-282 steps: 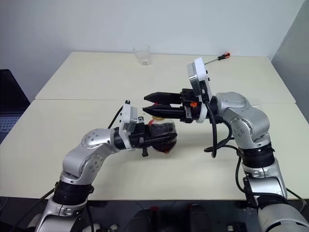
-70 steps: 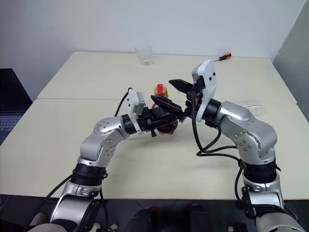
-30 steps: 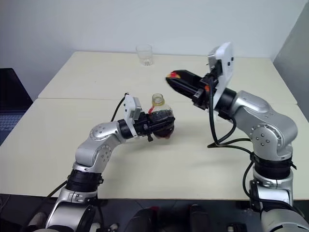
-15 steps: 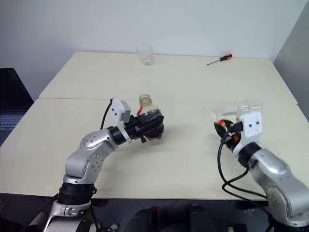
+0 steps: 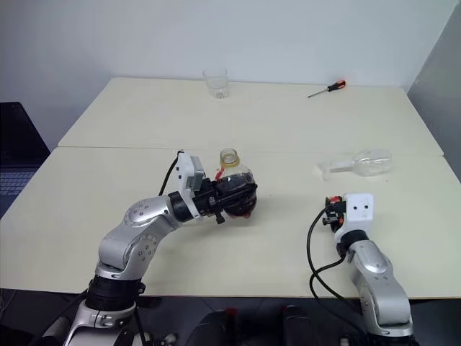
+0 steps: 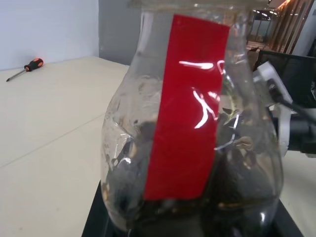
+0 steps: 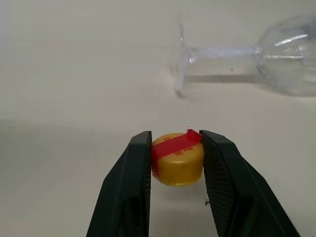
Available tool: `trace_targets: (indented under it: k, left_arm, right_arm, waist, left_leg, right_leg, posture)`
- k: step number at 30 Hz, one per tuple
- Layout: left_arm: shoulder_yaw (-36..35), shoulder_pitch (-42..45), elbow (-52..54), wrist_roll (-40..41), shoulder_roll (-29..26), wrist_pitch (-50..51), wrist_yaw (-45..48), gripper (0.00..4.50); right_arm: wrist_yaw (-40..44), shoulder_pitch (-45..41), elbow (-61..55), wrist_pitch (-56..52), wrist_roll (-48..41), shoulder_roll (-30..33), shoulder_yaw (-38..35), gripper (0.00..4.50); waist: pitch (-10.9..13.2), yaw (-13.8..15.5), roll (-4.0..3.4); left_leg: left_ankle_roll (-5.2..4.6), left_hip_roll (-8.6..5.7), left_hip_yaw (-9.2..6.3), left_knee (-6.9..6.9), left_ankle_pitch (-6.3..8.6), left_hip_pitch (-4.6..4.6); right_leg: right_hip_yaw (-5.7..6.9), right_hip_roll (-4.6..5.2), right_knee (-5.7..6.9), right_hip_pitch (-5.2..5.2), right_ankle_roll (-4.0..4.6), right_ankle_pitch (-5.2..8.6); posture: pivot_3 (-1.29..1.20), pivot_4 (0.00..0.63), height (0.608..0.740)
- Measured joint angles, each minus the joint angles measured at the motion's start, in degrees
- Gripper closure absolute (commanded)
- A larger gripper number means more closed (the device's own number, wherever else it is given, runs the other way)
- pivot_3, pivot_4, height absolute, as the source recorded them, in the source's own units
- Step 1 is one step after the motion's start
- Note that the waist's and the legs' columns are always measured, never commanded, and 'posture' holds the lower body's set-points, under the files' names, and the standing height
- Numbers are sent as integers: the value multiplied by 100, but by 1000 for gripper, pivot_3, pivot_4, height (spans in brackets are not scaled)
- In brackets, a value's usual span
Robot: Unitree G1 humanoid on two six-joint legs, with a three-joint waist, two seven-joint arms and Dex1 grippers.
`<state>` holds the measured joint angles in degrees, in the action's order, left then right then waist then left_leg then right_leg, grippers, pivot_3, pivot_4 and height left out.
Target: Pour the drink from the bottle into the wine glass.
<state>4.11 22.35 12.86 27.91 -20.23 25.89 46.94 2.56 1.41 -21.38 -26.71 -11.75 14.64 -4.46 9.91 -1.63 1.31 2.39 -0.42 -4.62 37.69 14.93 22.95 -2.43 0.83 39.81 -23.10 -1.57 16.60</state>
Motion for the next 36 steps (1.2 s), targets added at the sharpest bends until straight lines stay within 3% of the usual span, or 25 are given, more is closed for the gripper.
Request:
trace_targets:
  k: [3,4,12,18,25,32,36]
  left_arm:
    - [0,0,0,3,-35,0,18,3108]
    - [1,4,-1,3,-37,0,23,3108]
    - [0,16,-2,3,-93,-2,27,3108]
    - [-112,-10,-2,2,-218,-2,-48,3108]
    - [-710,-23,-701,-430,-214,-199,-1058,3108]
    - [-1206,727,-2616,-1274,-85,-1296,-2333,3108]
    - [-1431,1333,-3810,-1576,-221,-2160,-2707,3108]
  right_arm:
    - [-12,27,325,188,133,-115,-25,3310]
    - [-11,7,363,236,148,-157,-41,2592]
    - [132,-76,432,250,132,-241,-83,29]
    - [392,182,-501,-254,-98,-12,-149,29]
    - [1428,380,-1902,-794,-805,1133,-531,29]
    - [2719,-591,-2199,-1141,-2489,1522,-432,29]
    - [2961,-1387,-1944,-1157,-2718,1504,-21,29]
  waist:
    - [0,-4,0]
    - [0,-4,-1]
    - [0,-5,-1]
    - [-1,-4,-2]
    - [-1,0,-1]
    - [8,2,16]
    - [8,1,20]
  left_leg:
    - [0,1,0,0,0,-1]
    - [0,1,0,0,0,-1]
    - [0,0,-1,0,0,-1]
    - [0,1,-3,0,0,-1]
    - [-2,1,-10,3,1,-2]
    - [-2,-2,-7,9,1,1]
    - [-2,-2,-6,10,1,2]
  right_leg:
    - [-1,0,2,0,0,0]
    - [-1,0,2,0,0,0]
    - [0,0,2,0,0,0]
    - [-1,1,3,0,0,0]
    - [7,0,2,4,-1,0]
    - [19,0,-2,10,0,0]
    - [22,1,-2,10,0,-1]
  posture:
    - [0,150,740]
    - [0,150,740]
    - [0,150,740]
    - [0,150,740]
    - [0,150,740]
    - [0,150,740]
    - [0,150,740]
